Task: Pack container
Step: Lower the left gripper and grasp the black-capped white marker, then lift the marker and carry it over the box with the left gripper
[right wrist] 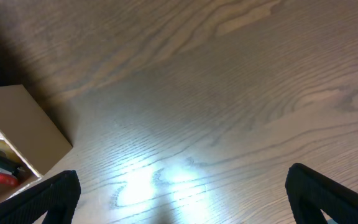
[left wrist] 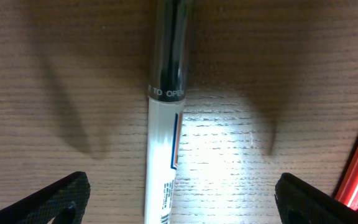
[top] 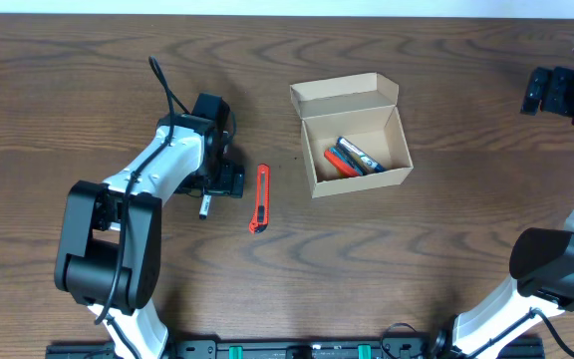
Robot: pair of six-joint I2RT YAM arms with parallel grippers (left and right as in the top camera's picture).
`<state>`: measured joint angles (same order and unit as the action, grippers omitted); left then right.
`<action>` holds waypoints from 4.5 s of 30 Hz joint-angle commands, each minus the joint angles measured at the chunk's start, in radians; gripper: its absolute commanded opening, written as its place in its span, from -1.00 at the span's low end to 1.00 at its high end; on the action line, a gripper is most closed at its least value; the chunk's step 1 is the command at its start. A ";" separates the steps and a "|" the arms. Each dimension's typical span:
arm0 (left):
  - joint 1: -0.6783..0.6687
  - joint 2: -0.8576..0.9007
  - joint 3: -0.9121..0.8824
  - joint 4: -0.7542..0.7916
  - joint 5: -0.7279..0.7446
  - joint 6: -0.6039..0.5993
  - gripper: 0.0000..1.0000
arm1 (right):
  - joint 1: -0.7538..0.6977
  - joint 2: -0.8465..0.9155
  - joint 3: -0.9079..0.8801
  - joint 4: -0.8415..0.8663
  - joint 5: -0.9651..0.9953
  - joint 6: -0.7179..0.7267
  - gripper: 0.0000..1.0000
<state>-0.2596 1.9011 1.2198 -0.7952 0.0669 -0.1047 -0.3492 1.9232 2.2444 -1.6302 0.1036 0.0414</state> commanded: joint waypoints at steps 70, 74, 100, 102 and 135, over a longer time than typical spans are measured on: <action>0.004 0.010 -0.084 0.146 -0.042 0.016 0.36 | -0.003 -0.016 0.013 -0.001 -0.003 0.010 0.99; 0.004 0.010 -0.084 0.145 -0.049 0.016 -0.29 | -0.003 -0.016 0.013 -0.001 -0.003 0.011 0.98; -0.002 -0.032 0.082 -0.007 0.021 0.080 -0.88 | -0.003 -0.016 0.013 -0.001 -0.003 0.010 0.98; -0.012 -0.048 0.150 -0.050 0.047 0.080 -0.88 | -0.003 -0.016 0.013 -0.001 -0.003 0.011 0.98; -0.377 -0.049 0.632 -0.052 0.196 0.132 -0.89 | -0.003 -0.016 0.013 -0.001 -0.003 0.010 0.98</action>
<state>-0.6315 1.8313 1.7988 -0.8421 0.2462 0.0090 -0.3492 1.9232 2.2444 -1.6302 0.1032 0.0414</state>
